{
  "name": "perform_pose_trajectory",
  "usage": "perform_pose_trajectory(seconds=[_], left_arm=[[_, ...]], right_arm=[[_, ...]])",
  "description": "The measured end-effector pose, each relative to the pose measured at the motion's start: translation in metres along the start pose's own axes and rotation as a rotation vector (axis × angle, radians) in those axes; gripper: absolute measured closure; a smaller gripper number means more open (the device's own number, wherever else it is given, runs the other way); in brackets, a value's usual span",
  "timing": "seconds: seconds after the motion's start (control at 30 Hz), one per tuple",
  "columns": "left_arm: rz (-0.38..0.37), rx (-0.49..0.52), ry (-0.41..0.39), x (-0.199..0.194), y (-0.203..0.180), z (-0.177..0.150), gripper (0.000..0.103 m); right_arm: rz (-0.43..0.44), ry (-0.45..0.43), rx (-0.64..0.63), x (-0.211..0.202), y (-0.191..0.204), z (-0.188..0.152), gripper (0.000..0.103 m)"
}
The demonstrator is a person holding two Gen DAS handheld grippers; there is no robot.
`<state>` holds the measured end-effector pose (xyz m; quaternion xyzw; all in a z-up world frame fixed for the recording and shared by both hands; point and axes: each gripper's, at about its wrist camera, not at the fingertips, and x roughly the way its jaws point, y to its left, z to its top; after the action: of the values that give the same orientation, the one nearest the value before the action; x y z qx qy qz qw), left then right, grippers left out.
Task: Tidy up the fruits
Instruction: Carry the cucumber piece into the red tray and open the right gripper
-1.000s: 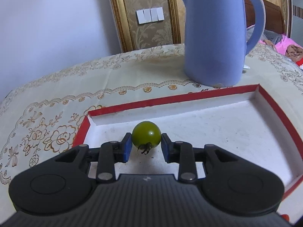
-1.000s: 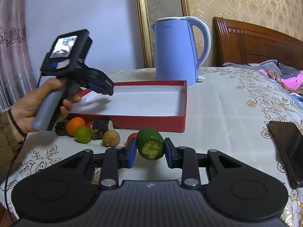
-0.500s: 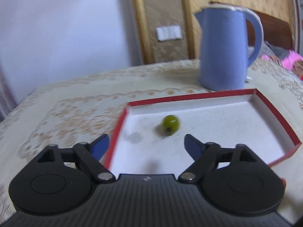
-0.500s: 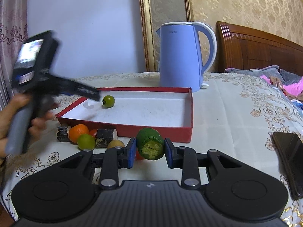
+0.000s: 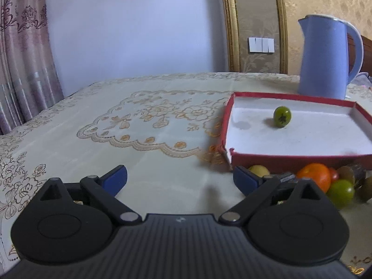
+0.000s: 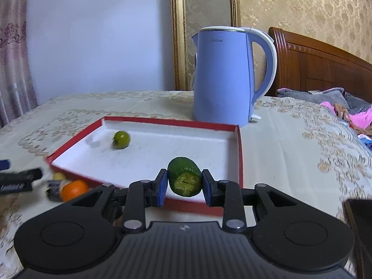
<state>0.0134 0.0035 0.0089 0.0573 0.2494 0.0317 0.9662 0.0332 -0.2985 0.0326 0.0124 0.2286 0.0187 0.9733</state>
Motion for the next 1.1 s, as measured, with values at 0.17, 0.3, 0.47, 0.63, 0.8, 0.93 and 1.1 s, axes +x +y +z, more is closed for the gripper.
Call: perform_pose_trajectory(seconds=[0.17,0.3,0.47,0.63,0.8,0.93,1.1], left_arm=[[-0.04,-0.019,-0.037,-0.002,0.003,-0.003,0.002],[-0.092,-0.112,-0.038,-0.001,0.02,-0.003,0.0],[-0.109,-0.133,-0.01,0.003,0.023,-0.003,0.0],[-0.084,-0.081,-0.038,-0.002,0.014,-0.003,0.0],[-0.091,-0.083,-0.036,0.0,0.015,-0.003,0.0],[-0.083,-0.076,-0.034,0.0,0.014,-0.004,0.0],[-0.1,-0.085,-0.041,-0.001,0.016,-0.004,0.0]], right_arm=[[-0.029,0.04,0.021,0.035,-0.008,0.024,0.072],[-0.059,0.101,0.041,0.072,-0.016,0.042,0.072],[-0.146,0.178,0.04,0.115,-0.023,0.053,0.072],[-0.204,0.216,0.02,0.125,-0.021,0.05,0.071],[-0.175,0.107,0.007,0.084,-0.019,0.047,0.027],[-0.205,0.033,-0.046,0.059,-0.013,0.05,0.024],[-0.125,-0.033,0.033,0.011,-0.021,0.033,0.024]])
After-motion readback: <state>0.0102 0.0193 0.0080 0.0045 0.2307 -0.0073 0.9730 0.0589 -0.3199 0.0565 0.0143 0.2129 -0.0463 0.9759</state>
